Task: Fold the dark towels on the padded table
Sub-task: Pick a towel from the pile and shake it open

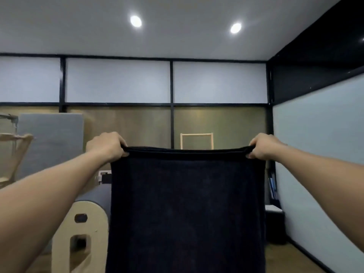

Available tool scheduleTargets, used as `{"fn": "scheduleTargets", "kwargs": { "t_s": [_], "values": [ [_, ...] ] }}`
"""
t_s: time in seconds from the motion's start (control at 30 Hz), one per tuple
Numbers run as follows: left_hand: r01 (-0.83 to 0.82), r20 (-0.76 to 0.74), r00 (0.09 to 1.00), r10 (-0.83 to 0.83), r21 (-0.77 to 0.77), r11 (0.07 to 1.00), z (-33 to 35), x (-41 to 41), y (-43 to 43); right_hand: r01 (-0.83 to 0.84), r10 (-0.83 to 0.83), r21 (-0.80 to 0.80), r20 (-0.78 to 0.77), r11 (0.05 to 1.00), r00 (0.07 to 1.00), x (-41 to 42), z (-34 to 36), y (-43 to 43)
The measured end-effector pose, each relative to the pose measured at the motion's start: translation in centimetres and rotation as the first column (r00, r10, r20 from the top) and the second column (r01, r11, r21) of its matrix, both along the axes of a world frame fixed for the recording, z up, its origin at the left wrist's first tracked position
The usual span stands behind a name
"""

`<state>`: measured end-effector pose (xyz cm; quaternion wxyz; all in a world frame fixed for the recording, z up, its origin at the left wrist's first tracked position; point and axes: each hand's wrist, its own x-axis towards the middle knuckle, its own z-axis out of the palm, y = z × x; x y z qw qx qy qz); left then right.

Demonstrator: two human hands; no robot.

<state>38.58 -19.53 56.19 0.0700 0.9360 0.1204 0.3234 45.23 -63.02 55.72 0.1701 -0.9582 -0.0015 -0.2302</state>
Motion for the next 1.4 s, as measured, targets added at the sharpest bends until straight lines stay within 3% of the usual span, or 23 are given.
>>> {"fn": "scheduleTargets", "kwargs": {
  "t_s": [0.07,0.1,0.17,0.2,0.27,0.3,0.43,0.53,0.6,0.67,0.8,0.9,0.97,1.03,1.1,1.17,1.23,1.3,1.37,1.4],
  "values": [
    [0.078,-0.025,0.996,-0.084,-0.185,0.980,-1.6,1.9,0.7,0.029,-0.030,0.022,0.019,0.999,0.999,1.5,-0.9,0.7],
    [0.161,0.032,0.987,-0.160,-0.331,0.930,-1.8,2.4,0.9,0.017,-0.022,0.080,0.067,0.997,0.998,1.9,-0.6,1.0],
    [0.318,0.209,0.948,-0.241,-0.579,0.750,-1.1,2.7,0.5,-0.064,-0.003,0.340,0.191,0.938,0.982,2.4,0.6,1.5],
    [0.387,0.291,0.921,-0.258,-0.621,0.681,-0.3,2.5,0.0,-0.130,0.016,0.498,0.227,0.857,0.974,2.3,1.2,1.7],
    [0.516,0.430,0.854,-0.293,-0.625,0.586,1.1,1.6,-1.0,-0.262,0.066,0.664,0.305,0.701,0.950,1.9,2.2,1.5],
    [0.556,0.481,0.826,-0.293,-0.613,0.561,1.6,1.2,-1.3,-0.305,0.073,0.675,0.350,0.672,0.934,1.5,2.4,1.3],
    [0.634,0.556,0.764,-0.328,-0.551,0.542,2.2,-0.8,-1.4,-0.396,0.093,0.622,0.461,0.675,0.883,-1.4,1.8,0.2],
    [0.673,0.579,0.718,-0.386,-0.437,0.597,-0.3,-3.4,-1.9,-0.482,0.167,0.611,0.499,0.628,0.850,-2.7,-0.6,-1.4],
    [0.687,0.574,0.702,-0.422,-0.387,0.615,-3.9,-5.8,-2.6,-0.513,0.249,0.599,0.470,0.615,0.847,-3.5,-3.3,-3.8],
    [0.688,0.536,0.709,-0.459,-0.380,0.619,-8.6,-9.4,-3.2,-0.487,0.347,0.617,0.342,0.618,0.873,-3.9,-7.9,-7.3],
    [0.594,0.368,0.801,-0.472,-0.396,0.700,-20.8,-17.6,-3.7,-0.368,0.385,0.481,0.068,0.796,0.921,-9.4,-22.4,-12.0],
    [0.481,0.189,0.858,-0.477,-0.618,0.622,-32.9,-24.2,-4.6,-0.320,0.339,0.330,0.002,0.888,0.941,-18.6,-35.5,-11.0],
    [0.284,0.050,0.914,-0.403,-0.787,0.548,-41.2,-28.3,-5.5,-0.334,0.381,0.312,-0.104,0.890,0.919,-24.8,-43.7,-10.0],
    [-0.043,-0.183,0.947,-0.265,-0.887,0.459,-49.0,-31.7,-6.4,-0.300,0.388,0.299,-0.302,0.906,0.871,-28.8,-51.6,-10.2],
    [-0.351,-0.435,0.881,-0.185,-0.864,0.361,-55.7,-34.0,-7.1,-0.321,0.383,0.209,-0.521,0.924,0.762,-31.4,-57.7,-10.3],
    [-0.493,-0.550,0.815,-0.181,-0.824,0.280,-59.9,-34.7,-7.2,-0.342,0.340,0.130,-0.656,0.931,0.675,-32.9,-61.3,-10.3],
    [-0.532,-0.554,0.813,-0.178,-0.832,0.159,-61.2,-34.2,-7.0,-0.354,0.317,0.084,-0.668,0.931,0.674,-33.3,-61.6,-10.0],
    [-0.548,-0.547,0.816,-0.187,-0.835,0.047,-61.4,-33.1,-6.3,-0.334,0.268,0.005,-0.611,0.942,0.745,-32.8,-61.1,-10.2],
    [-0.558,-0.542,0.809,-0.226,-0.829,-0.010,-61.5,-32.7,-5.6,-0.322,0.242,-0.067,-0.522,0.944,0.818,-32.8,-61.0,-10.5],
    [-0.555,-0.539,0.803,-0.254,-0.832,0.007,-61.8,-33.0,-5.5,-0.326,0.241,-0.087,-0.502,0.941,0.830,-33.3,-61.4,-10.6]
  ]
}}
